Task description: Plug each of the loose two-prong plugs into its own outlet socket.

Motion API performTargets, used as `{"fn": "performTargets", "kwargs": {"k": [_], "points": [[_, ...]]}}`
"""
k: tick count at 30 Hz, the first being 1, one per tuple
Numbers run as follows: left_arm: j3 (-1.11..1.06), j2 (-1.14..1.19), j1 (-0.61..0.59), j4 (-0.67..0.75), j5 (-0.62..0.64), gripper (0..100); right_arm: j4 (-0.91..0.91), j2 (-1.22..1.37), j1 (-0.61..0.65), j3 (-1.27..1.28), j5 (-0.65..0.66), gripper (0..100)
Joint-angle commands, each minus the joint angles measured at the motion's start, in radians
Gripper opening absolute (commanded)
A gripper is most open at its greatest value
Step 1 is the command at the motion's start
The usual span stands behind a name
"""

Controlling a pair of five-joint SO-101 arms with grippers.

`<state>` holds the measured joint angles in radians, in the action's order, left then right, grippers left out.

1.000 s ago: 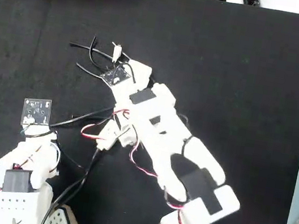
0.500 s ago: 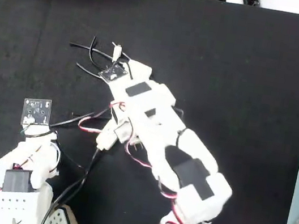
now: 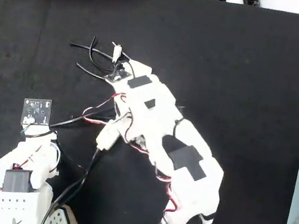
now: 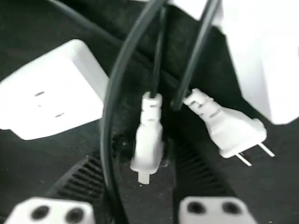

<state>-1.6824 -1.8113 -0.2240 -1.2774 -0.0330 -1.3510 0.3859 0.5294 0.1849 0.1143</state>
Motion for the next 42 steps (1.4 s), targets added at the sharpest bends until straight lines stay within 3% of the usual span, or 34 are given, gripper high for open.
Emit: {"fn": "performTargets", "kwargs": {"k": [1, 11, 16, 30, 37, 42], "points": [[-0.018, -0.008, -0.005, 0.04, -0.005, 3, 0.011, -0.002, -0.008, -0.044, 0.04, 4.4], [-0.018, -0.008, -0.005, 0.04, -0.005, 3, -0.014, -0.093, -0.044, -0.027, 0.103, 1.4], [-0.018, -0.008, -0.005, 0.04, -0.005, 3, -0.025, -0.104, -0.044, -0.03, 0.095, 12.9], [-0.018, -0.008, -0.005, 0.04, -0.005, 3, -0.008, -0.104, -0.037, -0.033, 0.098, 10.1], [-0.018, -0.008, -0.005, 0.04, -0.005, 3, 0.021, -0.073, -0.035, -0.033, 0.109, 1.2], [-0.018, -0.008, -0.004, 0.04, -0.005, 3, -0.094, -0.22, -0.041, -0.031, 0.164, 1.1]]}}
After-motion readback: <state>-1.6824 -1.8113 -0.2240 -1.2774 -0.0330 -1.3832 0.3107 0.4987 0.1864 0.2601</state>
